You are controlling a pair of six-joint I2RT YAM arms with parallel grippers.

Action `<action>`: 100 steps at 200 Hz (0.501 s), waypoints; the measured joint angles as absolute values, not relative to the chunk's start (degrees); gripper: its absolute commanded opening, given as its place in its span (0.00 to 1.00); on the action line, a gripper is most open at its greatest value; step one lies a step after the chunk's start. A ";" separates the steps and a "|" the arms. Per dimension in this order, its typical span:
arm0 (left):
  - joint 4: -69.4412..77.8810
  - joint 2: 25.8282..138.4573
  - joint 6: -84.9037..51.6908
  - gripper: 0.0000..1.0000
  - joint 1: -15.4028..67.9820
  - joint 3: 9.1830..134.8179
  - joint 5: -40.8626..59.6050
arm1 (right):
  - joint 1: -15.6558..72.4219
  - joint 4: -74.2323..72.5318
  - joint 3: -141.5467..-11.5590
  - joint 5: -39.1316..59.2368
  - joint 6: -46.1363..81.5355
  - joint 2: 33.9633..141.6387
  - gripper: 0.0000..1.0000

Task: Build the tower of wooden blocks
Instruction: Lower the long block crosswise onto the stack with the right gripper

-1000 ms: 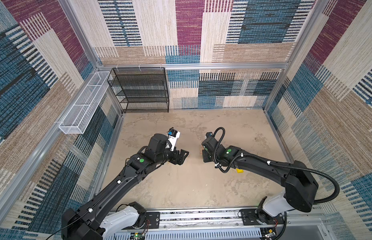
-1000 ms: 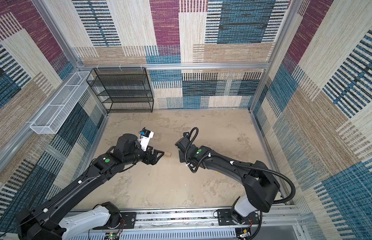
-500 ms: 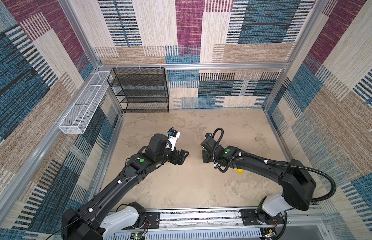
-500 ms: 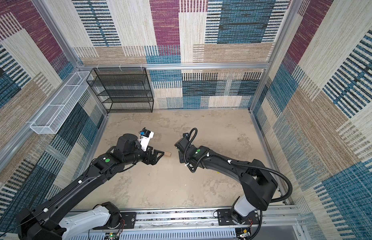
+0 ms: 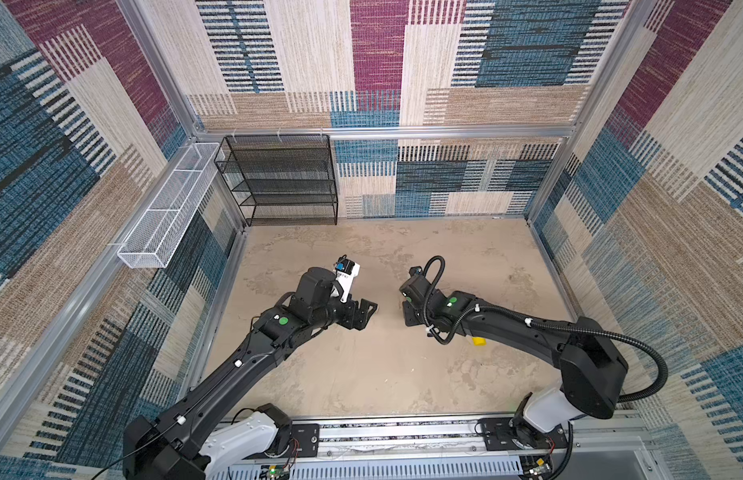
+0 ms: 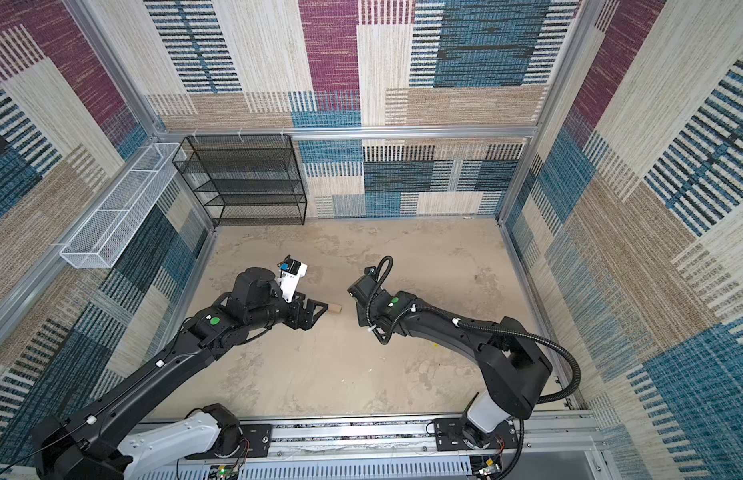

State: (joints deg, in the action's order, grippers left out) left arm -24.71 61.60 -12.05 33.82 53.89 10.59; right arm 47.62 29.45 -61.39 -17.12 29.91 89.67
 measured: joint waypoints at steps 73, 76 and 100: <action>-24.73 61.89 -12.05 0.87 33.82 53.89 10.59 | 47.59 29.93 -61.87 -17.10 30.13 90.21 0.29; -24.73 61.89 -12.05 0.87 33.82 53.89 10.59 | 47.59 29.91 -61.89 -17.10 30.13 90.28 0.30; -24.75 61.89 -12.05 0.87 33.82 53.89 10.57 | 47.59 30.11 -62.19 -17.10 30.30 90.45 0.32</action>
State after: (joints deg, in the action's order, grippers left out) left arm -24.75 61.89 -12.05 33.82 53.89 10.57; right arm 47.59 30.11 -62.19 -17.10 30.30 90.45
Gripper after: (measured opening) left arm 0.868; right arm 0.316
